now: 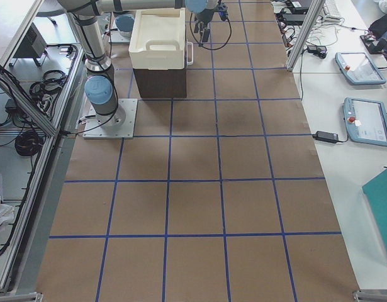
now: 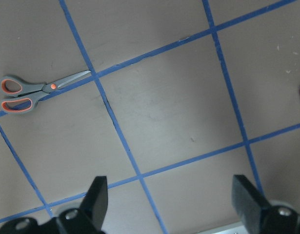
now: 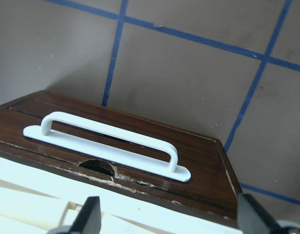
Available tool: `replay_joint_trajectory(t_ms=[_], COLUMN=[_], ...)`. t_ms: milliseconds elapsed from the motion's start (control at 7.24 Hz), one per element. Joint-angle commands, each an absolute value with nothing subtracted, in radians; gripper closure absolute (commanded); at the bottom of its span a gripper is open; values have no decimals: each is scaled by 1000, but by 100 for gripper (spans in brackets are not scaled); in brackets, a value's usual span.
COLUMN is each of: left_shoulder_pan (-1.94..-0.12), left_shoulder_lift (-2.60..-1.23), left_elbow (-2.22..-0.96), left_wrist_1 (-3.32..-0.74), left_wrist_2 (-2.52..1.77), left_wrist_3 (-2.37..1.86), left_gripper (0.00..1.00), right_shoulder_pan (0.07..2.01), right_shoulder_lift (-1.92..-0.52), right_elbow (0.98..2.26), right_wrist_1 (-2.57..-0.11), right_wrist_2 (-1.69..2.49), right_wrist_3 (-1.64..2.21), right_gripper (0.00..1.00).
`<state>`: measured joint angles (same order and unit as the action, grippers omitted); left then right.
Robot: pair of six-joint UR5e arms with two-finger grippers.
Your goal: Place scissors in drawer with both arms
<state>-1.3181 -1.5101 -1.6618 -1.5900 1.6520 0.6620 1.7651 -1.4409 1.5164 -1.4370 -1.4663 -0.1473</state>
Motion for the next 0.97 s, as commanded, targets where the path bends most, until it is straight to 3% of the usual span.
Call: replay_joint_trajectory(t_ms=[0, 138, 829], left_shoulder_pan=[-1160, -1128, -1059], left_shoulder_lift=[-1555, -1592, -1827], left_elbow=[-1684, -1689, -1709], left_wrist_1=[-1562, -1563, -1229], left_wrist_2=[1643, 1629, 1684], left_wrist_3=[1078, 1180, 1566], left_gripper=[7, 1, 0], right_shoulder_pan=[1784, 1784, 1811], right_shoulder_lift=[-1365, -1336, -1250], right_elbow=[1522, 1522, 1529], right_wrist_1=[-1480, -1570, -1632], right_wrist_2=[-1445, -1445, -1445], right_wrist_3=[-527, -681, -1144], right_gripper=[0, 0, 0])
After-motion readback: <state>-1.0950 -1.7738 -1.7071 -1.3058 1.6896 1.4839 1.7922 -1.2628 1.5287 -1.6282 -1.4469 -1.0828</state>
